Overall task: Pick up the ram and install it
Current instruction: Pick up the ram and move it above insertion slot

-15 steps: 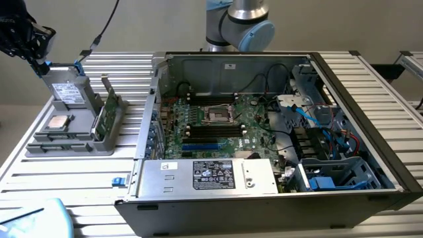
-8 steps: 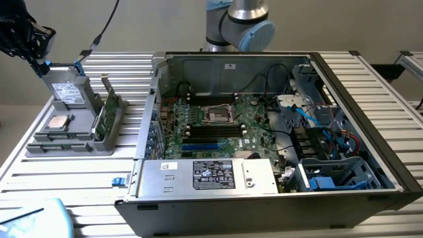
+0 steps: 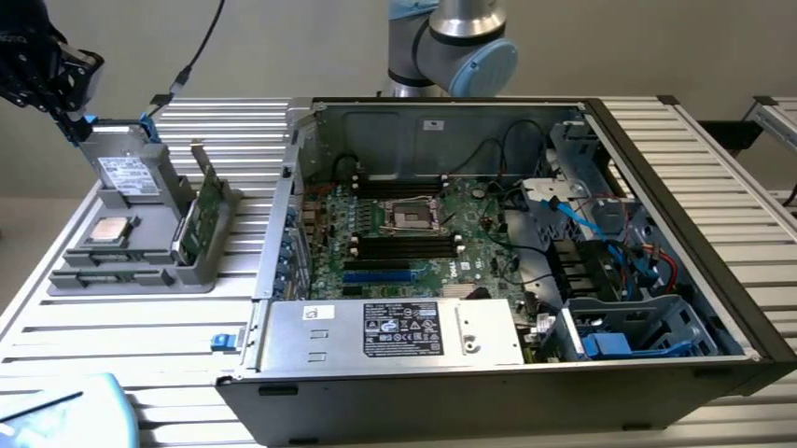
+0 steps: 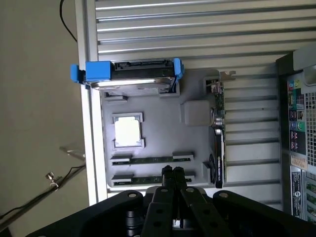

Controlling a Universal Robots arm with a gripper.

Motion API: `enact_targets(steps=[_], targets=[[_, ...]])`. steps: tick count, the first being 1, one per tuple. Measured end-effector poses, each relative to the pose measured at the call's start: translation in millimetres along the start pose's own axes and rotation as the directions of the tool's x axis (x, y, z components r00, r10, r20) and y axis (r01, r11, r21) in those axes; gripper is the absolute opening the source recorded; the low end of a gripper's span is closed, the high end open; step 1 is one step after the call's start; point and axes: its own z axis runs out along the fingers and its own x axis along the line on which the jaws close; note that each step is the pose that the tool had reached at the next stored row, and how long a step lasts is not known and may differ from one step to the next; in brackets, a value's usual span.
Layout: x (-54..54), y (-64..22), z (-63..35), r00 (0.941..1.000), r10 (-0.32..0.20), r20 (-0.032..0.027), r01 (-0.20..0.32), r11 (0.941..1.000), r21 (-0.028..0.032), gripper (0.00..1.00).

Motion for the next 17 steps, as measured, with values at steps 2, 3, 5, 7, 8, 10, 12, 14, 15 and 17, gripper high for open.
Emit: enact_targets(steps=[2, 3, 5, 7, 8, 10, 12, 14, 15, 17], targets=[[0.5, -0.1, 0.1, 0.9996, -0.028, -0.0013, 0.028, 0.9996, 0.0001, 0.11], [0.9, 0.0, 0.0, 0.9991, -0.043, -0.002, 0.043, 0.9991, 0.0003, 0.11], [1.5, -0.1, 0.0, 0.9975, -0.071, -0.0036, 0.071, 0.9975, 0.0004, 0.11], [1.9, -0.1, 0.0, 0.995, -0.1, -0.0056, 0.1, 0.995, 0.0005, 0.11], [2.1, -0.1, 0.0, 0.9933, -0.115, -0.0066, 0.115, 0.9933, 0.0005, 0.11], [2.4, -0.1, 0.0, 0.989, -0.148, -0.0089, 0.148, 0.989, 0.0006, 0.11], [2.6, -0.1, 0.0, 0.9836, -0.18, -0.0108, 0.18, 0.9837, 0.0005, 0.11], [2.8, -0.1, 0.0, 0.9771, -0.213, -0.0129, 0.213, 0.9771, 0.0003, 0.11], [2.8, -0.2, 0.1, 0.9732, -0.229, -0.014, 0.229, 0.9733, 0.0002, 0.11], [2.9, -0.2, 0.2, 0.9642, -0.265, -0.0162, 0.265, 0.9643, -0.0001, 0.11]])
